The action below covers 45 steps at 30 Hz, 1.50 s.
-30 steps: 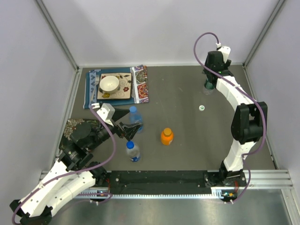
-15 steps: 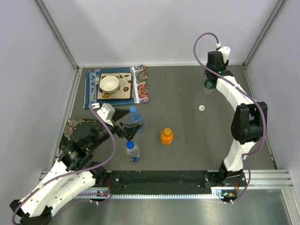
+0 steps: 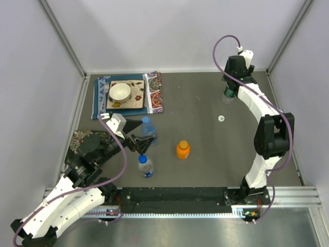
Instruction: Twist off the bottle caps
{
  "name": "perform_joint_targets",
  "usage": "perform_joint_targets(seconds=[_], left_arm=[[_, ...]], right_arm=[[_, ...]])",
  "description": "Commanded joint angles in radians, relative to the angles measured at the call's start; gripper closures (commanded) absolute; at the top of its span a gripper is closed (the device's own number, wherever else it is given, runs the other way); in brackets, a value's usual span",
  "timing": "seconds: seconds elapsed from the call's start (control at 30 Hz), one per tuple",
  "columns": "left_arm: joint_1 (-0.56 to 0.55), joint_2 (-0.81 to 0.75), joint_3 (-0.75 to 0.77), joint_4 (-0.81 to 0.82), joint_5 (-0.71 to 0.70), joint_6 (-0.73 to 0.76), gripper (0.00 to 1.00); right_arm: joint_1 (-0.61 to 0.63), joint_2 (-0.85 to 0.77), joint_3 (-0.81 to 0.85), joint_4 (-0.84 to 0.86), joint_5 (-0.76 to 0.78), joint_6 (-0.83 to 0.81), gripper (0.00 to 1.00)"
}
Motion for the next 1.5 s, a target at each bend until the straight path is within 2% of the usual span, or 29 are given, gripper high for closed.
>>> perform_joint_targets(seconds=[0.0, 0.73, 0.83, 1.07, 1.47], left_arm=[[-0.001, -0.003, -0.007, 0.046, 0.015, -0.008, 0.01], [-0.001, 0.003, -0.012, 0.05, 0.024, -0.014, 0.02], [-0.001, 0.002, -0.013, 0.052, 0.026, -0.014, 0.02], [-0.001, 0.002, -0.013, 0.052, 0.026, -0.014, 0.02], [-0.001, -0.001, -0.015, 0.052, 0.026, -0.014, 0.02]], right_arm=[[0.012, -0.06, 0.03, 0.003, 0.021, -0.008, 0.28], [0.01, -0.052, 0.042, 0.0, 0.011, -0.007, 0.25], [0.012, -0.052, 0.037, 0.003, 0.007, -0.004, 0.28], [0.012, -0.05, 0.034, 0.002, -0.001, -0.005, 0.43], [0.012, -0.049, 0.034, 0.003, -0.002, -0.008, 0.48]])
